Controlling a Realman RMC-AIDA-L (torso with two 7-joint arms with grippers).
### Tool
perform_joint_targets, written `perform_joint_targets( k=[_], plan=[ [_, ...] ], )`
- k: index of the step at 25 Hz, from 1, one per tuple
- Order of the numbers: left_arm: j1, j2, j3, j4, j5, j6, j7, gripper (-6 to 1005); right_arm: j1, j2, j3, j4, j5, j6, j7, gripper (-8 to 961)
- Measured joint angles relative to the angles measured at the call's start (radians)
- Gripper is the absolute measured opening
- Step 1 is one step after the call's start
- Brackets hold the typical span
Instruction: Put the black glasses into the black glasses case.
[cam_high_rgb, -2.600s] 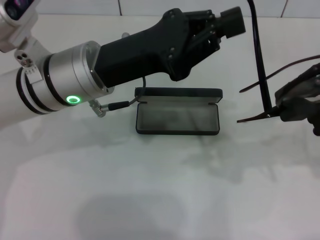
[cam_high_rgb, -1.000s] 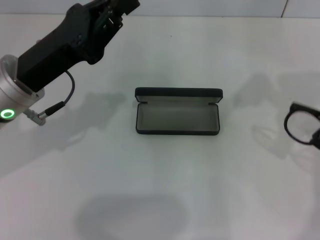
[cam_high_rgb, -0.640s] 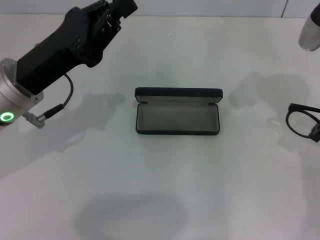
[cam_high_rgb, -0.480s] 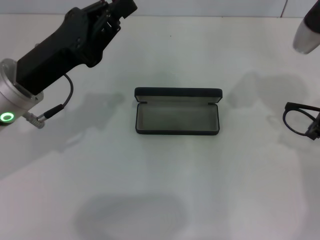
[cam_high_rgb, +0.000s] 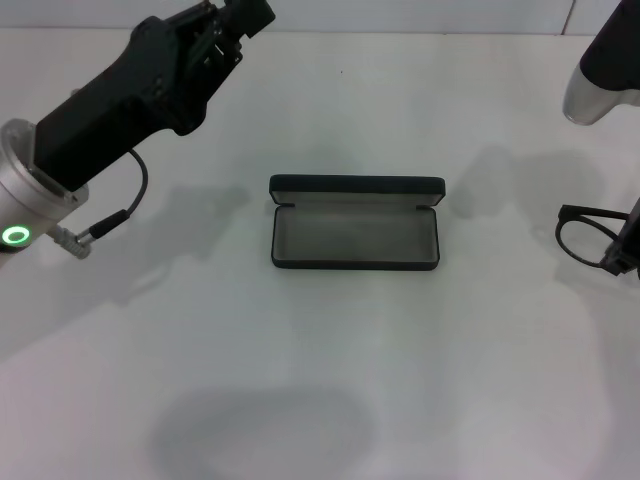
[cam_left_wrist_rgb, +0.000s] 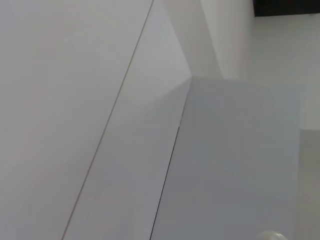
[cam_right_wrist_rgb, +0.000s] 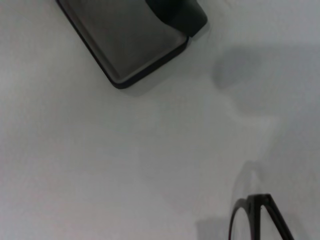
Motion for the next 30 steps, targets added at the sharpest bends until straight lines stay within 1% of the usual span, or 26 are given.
perform_joint_targets(
  k=[6,11,16,22,27,30],
  plan=[
    [-0.003,-0.001,0.0,-0.016,0.0,0.0,0.003,48,0.001,0.001,-0.002,0.009,-0.004,-0.004,0.0,128],
    [-0.004,-0.002,0.0,-0.019,0.0,0.0,0.012,48,0.001,0.0,-0.003,0.012,-0.005,-0.006,0.006,193],
    [-0.001,-0.002,0.0,-0.019,0.0,0.004,0.012,49,-0.004,0.001,-0.004,-0.015,-0.008,-0.031,0.025,305],
    [0.002,-0.001,0.0,-0.022,0.0,0.006,0.012,49,-0.023,0.001,-0.004,-0.054,-0.008,-0.078,0.056,358],
    [0.002,0.001,0.0,-0.022,0.003,0.006,0.015,49,-0.068,0.001,-0.013,-0.133,-0.011,-0.1,0.07,340],
    [0.001,0.001,0.0,-0.022,0.003,0.004,0.016,48,-0.085,0.0,-0.016,-0.157,-0.015,-0.095,0.071,336]
  ],
)
